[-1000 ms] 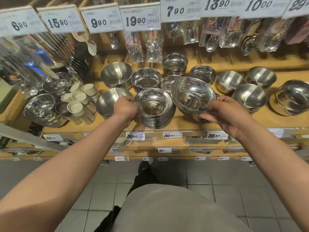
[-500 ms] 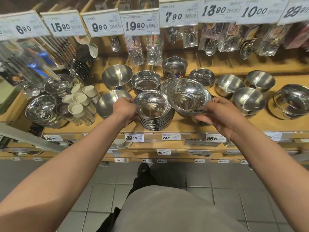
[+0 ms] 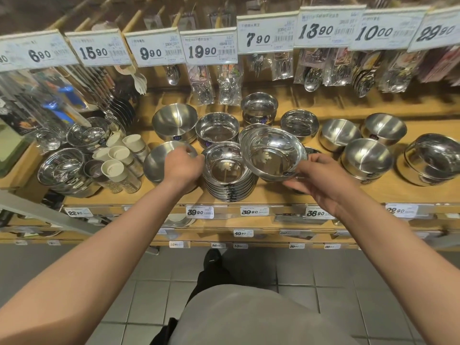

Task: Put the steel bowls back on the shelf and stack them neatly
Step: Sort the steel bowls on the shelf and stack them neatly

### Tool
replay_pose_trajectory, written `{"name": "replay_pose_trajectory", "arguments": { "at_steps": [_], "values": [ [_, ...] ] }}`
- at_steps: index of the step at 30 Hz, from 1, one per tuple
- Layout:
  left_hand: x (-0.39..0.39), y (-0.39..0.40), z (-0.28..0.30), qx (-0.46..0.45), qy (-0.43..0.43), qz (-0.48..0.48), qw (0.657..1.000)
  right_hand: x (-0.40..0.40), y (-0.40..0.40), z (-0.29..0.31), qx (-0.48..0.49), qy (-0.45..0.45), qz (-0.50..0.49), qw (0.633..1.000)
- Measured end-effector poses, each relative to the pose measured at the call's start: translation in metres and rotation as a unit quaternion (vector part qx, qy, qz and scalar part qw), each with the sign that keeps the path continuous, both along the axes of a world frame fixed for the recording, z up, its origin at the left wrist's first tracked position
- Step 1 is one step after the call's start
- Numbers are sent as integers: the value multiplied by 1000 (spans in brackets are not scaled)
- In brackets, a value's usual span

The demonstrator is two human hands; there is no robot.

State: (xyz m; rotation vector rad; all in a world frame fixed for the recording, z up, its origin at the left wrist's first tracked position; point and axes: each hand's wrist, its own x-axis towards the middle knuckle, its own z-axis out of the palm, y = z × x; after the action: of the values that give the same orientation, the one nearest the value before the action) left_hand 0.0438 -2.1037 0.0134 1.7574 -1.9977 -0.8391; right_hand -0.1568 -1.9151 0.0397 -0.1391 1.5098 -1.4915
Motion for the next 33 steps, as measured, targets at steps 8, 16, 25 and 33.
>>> {"name": "replay_pose_trajectory", "arguments": {
  "at_steps": [8,16,25,33],
  "values": [
    [-17,33,28,208,211,-52,954,14,-25,1,2,-7,14,1000],
    [-17,28,24,273,280,-15,920,22,-35,11,52,44,132,989],
    [-4,-10,29,243,223,-13,944,10,-69,0,79,163,175,968],
    [1,-17,9,176,188,14,966,23,-86,-23,117,256,169,945]
  ]
}}
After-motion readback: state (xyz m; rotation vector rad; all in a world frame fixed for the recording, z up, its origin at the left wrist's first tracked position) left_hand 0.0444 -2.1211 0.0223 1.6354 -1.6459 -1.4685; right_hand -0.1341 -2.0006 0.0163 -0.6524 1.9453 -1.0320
